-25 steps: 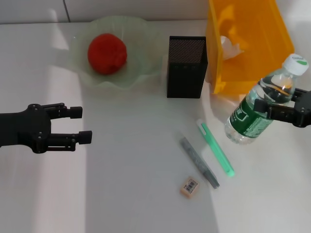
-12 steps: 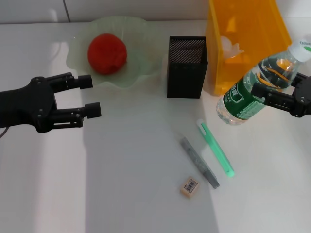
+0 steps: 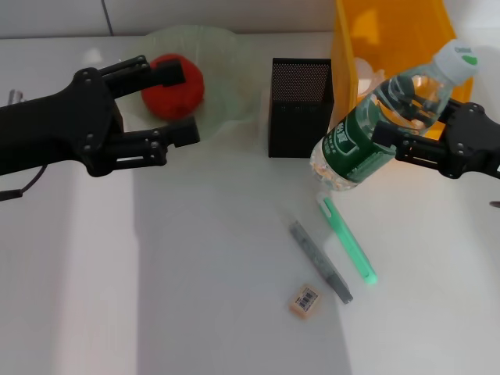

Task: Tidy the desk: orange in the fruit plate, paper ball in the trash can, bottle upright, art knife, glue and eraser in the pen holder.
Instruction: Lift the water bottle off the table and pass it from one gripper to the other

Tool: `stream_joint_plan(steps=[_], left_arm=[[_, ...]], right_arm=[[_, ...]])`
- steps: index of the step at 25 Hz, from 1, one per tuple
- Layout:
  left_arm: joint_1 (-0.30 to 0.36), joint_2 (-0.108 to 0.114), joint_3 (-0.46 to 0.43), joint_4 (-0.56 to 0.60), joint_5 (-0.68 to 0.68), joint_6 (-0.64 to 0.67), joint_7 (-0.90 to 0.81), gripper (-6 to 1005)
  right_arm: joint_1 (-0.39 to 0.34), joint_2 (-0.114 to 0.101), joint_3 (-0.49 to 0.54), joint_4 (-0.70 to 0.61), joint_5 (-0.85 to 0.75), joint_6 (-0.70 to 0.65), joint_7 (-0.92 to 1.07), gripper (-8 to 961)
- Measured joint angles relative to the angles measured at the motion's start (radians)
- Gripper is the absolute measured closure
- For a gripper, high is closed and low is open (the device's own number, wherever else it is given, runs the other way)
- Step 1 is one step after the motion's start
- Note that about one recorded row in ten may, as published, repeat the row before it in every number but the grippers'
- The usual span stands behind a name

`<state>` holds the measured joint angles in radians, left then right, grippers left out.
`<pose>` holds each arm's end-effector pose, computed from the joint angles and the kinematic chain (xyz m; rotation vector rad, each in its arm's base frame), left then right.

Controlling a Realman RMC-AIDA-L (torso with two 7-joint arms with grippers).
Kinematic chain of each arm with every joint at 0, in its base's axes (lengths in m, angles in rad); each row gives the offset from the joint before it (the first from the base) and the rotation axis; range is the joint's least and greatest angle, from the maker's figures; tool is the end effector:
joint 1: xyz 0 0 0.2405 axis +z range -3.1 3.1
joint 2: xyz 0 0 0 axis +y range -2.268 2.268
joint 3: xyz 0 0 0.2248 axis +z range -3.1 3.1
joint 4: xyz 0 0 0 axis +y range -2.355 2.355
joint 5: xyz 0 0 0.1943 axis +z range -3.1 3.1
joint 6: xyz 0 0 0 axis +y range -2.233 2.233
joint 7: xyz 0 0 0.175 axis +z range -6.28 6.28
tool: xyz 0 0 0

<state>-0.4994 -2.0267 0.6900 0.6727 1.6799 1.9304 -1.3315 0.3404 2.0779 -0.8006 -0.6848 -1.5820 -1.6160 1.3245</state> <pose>-0.1671 0.2841 0.0455 -2.7226 -0.3017 -1.2565 0.2163 0.2944 0.0218 -2.4653 0.6129 1.0717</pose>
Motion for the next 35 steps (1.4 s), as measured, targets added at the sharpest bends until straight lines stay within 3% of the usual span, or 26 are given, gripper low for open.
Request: stream_joint_plan(steps=[1, 6, 16, 21, 35], left_arm=[[-0.017, -0.011, 0.006, 0.001, 0.002, -0.005, 0.022, 163], [-0.05, -0.02, 0.026, 0.002, 0.004, -0.023, 0.059, 166], [-0.073, -0.03, 0.045, 0.002, 0.006, -0.069, 0.073, 170], [-0.08, -0.032, 0.065, 0.002, 0.007, -0.083, 0.073, 172], [-0.097, -0.041, 0.198, -0.008, 0.008, -0.219, 0.064, 178]], right_arm=[[0.019, 0.0, -0.008, 0.002, -0.003, -0.005, -0.001, 158], [0.077, 0.0, -0.069, 0.018, -0.006, -0.008, -0.001, 158], [0.21, 0.001, -0.221, 0.135, -0.008, 0.044, -0.027, 158], [0.241, 0.007, -0.304, 0.153, -0.008, 0.092, -0.029, 157], [0.286, 0.012, -0.319, 0.199, -0.001, 0.097, -0.054, 157]])
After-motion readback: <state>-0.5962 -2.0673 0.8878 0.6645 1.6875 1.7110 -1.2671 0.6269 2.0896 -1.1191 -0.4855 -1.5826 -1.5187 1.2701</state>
